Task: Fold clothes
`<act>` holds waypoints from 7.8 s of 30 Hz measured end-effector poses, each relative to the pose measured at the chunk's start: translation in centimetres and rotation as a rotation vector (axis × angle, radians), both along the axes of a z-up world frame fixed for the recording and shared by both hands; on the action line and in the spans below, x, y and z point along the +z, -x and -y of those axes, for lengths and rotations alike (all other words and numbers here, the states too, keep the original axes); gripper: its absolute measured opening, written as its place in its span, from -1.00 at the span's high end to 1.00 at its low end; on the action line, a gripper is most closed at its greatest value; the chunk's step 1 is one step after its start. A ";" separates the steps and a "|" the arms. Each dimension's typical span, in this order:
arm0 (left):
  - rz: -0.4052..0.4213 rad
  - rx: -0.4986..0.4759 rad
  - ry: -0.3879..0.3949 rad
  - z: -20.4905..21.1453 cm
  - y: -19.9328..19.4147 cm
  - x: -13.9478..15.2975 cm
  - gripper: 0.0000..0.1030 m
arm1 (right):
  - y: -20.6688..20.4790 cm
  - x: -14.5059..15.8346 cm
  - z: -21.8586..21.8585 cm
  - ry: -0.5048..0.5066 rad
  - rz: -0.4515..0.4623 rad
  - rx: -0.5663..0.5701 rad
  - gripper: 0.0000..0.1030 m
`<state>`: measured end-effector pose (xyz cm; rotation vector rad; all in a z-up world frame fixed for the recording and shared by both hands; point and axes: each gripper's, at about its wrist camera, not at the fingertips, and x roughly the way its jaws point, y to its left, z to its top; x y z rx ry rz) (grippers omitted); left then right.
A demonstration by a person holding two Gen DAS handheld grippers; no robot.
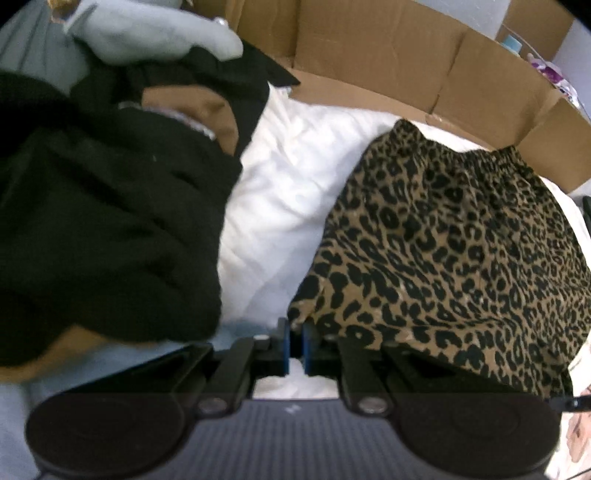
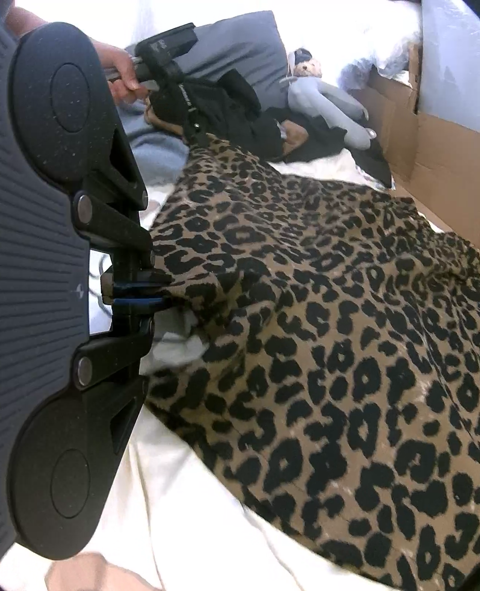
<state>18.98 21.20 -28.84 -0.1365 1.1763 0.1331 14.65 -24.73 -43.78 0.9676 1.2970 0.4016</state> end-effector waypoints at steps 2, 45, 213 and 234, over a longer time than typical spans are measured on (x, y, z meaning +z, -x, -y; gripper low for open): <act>-0.015 -0.014 -0.043 0.5 -0.2 -0.2 0.86 | -0.2 -0.1 -0.3 -0.036 -0.013 0.000 0.94; 0.048 0.012 0.024 0.6 -0.8 1.1 0.26 | -0.9 8.6 -3.4 0.262 0.245 0.198 0.19; 0.166 0.014 0.054 8.1 -10.2 -6.5 -0.28 | -10.7 2.6 17.8 1.075 0.251 0.122 1.00; 0.146 -0.033 0.011 8.6 -15.6 -9.2 -0.21 | -14.6 4.7 12.7 0.889 0.397 0.095 0.30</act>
